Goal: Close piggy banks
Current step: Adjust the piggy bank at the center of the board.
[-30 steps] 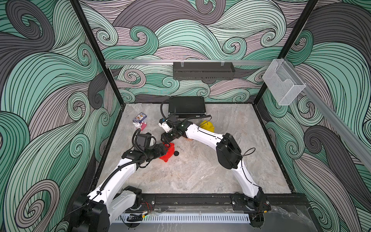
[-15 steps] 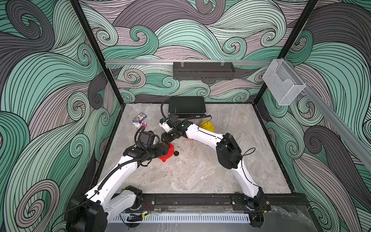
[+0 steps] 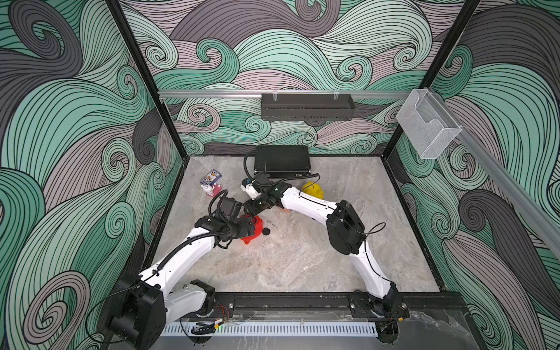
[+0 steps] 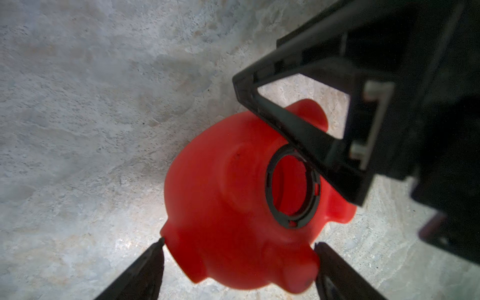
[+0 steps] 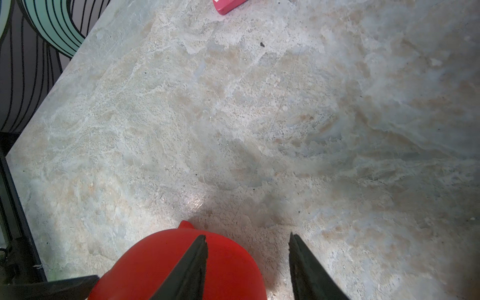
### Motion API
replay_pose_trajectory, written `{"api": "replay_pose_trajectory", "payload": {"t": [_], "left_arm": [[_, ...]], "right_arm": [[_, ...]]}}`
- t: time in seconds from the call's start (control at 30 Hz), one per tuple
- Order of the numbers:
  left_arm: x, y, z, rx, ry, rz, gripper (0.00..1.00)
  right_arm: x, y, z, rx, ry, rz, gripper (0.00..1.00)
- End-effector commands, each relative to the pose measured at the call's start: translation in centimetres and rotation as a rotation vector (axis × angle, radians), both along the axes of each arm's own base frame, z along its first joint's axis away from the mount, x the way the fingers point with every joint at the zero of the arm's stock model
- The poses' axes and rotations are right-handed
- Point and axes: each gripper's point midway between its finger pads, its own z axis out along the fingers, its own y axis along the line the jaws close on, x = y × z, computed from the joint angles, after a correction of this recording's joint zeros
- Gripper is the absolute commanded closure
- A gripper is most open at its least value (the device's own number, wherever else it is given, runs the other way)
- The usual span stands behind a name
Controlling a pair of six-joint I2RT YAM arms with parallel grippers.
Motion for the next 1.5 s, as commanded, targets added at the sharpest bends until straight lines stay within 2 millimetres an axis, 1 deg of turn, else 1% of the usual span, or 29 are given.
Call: {"api": "replay_pose_trajectory", "payload": {"t": [0.0,0.23,0.4,0.77,0.97,1.07,1.2,1.3,1.47], "left_arm": [[0.4,0.8,0.6,0.06,-0.009,0.01,0.13],[0.3,2.3,0.4,0.127,-0.009,0.066,0.14],[0.2,3.1,0.3,0.159,-0.005,0.097,0.14],[0.0,4.7,0.6,0.207,-0.039,0.157,0.14],[-0.1,5.1,1.1,0.208,-0.059,0.177,0.14],[-0.3,4.8,1.6,0.181,-0.07,0.172,0.14],[-0.7,4.4,2.5,0.137,-0.092,0.17,0.14],[-1.0,4.5,2.8,0.097,-0.124,0.196,0.14],[-1.6,4.3,2.6,-0.004,-0.167,0.245,0.15]], "right_arm": [[-0.7,-1.3,0.2,-0.035,0.015,-0.004,0.48],[-0.4,-2.5,0.1,-0.056,0.01,-0.028,0.48],[-0.7,-2.9,0.3,-0.06,0.014,-0.032,0.48],[-1.2,-4.4,0.6,-0.086,0.01,-0.059,0.48],[-1.4,-5.1,1.1,-0.091,0.0,-0.068,0.48],[-1.3,-5.1,1.8,-0.082,-0.012,-0.071,0.48],[-1.3,-4.6,3.5,-0.037,-0.03,-0.062,0.48],[-1.3,-3.8,4.8,0.025,-0.033,-0.058,0.48],[-1.5,-2.1,5.7,0.094,0.008,-0.034,0.48]]}}
